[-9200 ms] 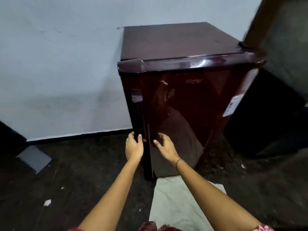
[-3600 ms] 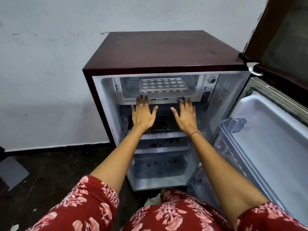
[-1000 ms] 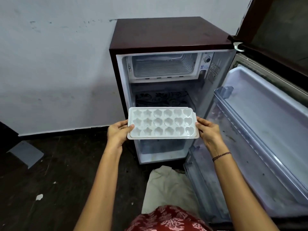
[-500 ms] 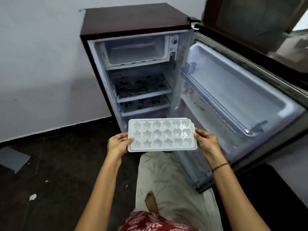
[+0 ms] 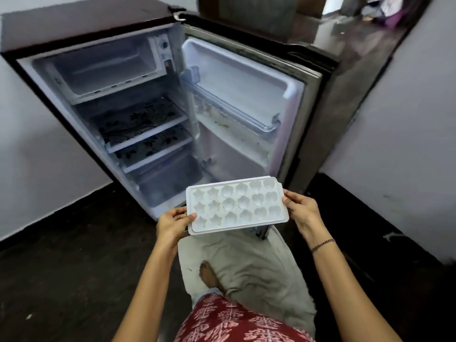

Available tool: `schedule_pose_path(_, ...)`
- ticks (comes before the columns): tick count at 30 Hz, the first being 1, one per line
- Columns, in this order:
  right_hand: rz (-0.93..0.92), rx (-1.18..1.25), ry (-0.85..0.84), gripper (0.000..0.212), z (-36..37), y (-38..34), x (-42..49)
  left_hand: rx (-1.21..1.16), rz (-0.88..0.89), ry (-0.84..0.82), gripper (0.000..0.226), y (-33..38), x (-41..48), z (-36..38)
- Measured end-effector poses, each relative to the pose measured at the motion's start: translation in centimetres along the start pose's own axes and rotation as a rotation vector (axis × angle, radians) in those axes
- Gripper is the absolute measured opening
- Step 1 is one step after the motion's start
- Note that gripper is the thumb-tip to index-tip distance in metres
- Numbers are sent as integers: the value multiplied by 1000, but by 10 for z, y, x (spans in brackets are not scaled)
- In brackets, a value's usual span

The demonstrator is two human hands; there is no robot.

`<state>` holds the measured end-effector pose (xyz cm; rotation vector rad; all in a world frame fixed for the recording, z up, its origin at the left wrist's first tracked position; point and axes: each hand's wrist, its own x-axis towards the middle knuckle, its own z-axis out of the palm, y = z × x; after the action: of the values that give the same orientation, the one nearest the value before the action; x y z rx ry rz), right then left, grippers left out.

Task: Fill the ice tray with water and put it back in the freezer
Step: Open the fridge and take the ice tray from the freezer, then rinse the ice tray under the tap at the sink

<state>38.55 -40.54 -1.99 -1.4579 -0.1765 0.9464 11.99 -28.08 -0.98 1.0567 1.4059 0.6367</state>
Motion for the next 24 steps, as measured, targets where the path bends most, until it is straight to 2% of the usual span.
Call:
schedule_pose_path(9,-67,113,325,27,-103,-1,-67,148,21,-309,25,4,-33,84)
schedule_pose_path(11,-51,132,362,26,-111,2,-73,160,30,-322,25,7,-36,93)
schedule_pose_path(24,-117,327,826,25,-198,-8,-107,380,134,-736,21,26,-33,252)
